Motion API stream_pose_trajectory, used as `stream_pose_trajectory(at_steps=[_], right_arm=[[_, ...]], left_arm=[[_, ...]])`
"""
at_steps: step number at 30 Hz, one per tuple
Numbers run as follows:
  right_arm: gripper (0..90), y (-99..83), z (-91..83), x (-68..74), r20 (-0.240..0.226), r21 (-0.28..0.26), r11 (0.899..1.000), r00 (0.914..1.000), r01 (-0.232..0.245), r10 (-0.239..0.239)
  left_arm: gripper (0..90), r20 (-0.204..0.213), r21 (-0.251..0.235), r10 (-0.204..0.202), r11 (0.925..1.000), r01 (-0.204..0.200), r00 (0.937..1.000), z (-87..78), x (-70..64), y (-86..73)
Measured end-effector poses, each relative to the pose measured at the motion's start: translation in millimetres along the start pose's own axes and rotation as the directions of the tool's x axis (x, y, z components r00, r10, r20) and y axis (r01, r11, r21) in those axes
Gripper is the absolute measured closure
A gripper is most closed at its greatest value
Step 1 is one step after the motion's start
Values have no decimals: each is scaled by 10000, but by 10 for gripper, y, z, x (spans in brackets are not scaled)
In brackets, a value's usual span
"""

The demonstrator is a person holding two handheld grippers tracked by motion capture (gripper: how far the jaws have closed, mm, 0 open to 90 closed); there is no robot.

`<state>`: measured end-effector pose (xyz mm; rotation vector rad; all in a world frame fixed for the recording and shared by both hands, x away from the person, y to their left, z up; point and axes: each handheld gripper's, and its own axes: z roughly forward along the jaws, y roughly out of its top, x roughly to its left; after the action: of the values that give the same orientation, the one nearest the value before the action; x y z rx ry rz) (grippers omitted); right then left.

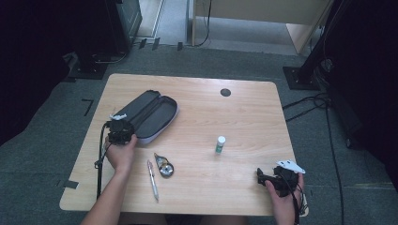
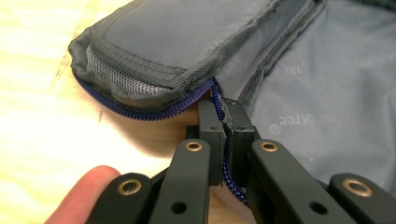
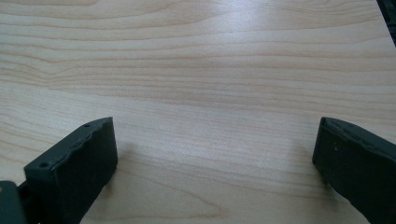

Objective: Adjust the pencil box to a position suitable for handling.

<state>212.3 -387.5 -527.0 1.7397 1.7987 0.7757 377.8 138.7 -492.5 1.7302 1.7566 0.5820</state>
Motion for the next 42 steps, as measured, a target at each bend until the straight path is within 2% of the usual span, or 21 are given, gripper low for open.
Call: stream_pose_trajectory(at_steps=[5,7,9,10,13,17,19,20,22,23,24,25,26,28,30,31,34,36,38,39,42], right_arm=[[0,0,0,0,0,1,10000,10000,-6,6],[0,0,0,1,1,0,10000,10000,-10,10],[0,0,0,0,1,-1,10000,10000,-7,7],[0,0,0,0,-2,0,10000,10000,-7,7],[0,0,0,0,0,0,10000,10000,-3,3],[0,0,0,0,0,0,10000,10000,-7,7],[0,0,0,0,1,0,10000,10000,-6,6],[0,0,0,0,1,0,10000,10000,-8,8],[0,0,1,0,0,-2,10000,10000,-8,8],[0,0,0,0,-1,2,10000,10000,-8,8],[0,0,0,0,0,0,10000,10000,-4,4],[0,0,0,0,-1,1,10000,10000,-2,2],[0,0,0,0,-1,-2,10000,10000,-5,5],[0,0,0,0,-1,1,10000,10000,-3,3],[0,0,1,0,-1,-3,10000,10000,-3,3],[0,0,0,1,-2,2,10000,10000,-15,15],[0,0,0,0,0,-1,10000,10000,-6,6],[0,0,0,0,-1,0,10000,10000,-3,3],[0,0,0,0,-1,-1,10000,10000,-6,6],[0,0,0,0,0,0,10000,10000,0,0],[0,0,1,0,0,-3,10000,10000,-5,5]], left_arm=[[899,541,-300,535,9982,-519,9971,-36,-13,51],[900,833,-435,823,9959,-789,9931,-67,-40,72],[900,1197,-687,1134,9920,-1057,9863,-104,-75,89],[900,1194,-719,1298,9899,-1218,9843,-114,-95,95],[900,1575,-861,1840,9813,-1721,9702,-145,-168,119],[900,2084,-1010,2538,9662,-2373,9445,-174,-285,151],[900,2530,-1162,2938,9551,-2725,9218,-192,-355,175],[900,2643,-1217,3045,9518,-2816,9151,-198,-377,183],[900,3021,-1398,3371,9409,-3084,8917,-199,-431,206],[900,3202,-1408,3412,9397,-3118,8838,-190,-454,218],[900,3498,-1412,3452,9384,-3153,8709,-175,-472,236],[900,3620,-1441,3500,9367,-3191,8640,-165,-486,243],[900,3651,-1468,3673,9301,-3367,8554,-156,-510,250],[900,3819,-1556,4042,9146,-3733,8311,-140,-569,258],[900,3860,-1577,4228,9059,-3930,8199,-128,-612,261],[900,4027,-1637,4292,9028,-3978,8085,-112,-634,257],[900,4154,-1621,4491,8923,-4214,7911,-59,-690,240],[900,4113,-1457,4499,8910,-4301,7927,-10,-723,229],[900,4205,-1358,4503,8896,-4361,7877,39,-742,216],[900,4217,-1308,4565,8856,-4456,7835,63,-755,209],[900,4236,-1233,4593,8831,-4526,7808,102,-779,194]])
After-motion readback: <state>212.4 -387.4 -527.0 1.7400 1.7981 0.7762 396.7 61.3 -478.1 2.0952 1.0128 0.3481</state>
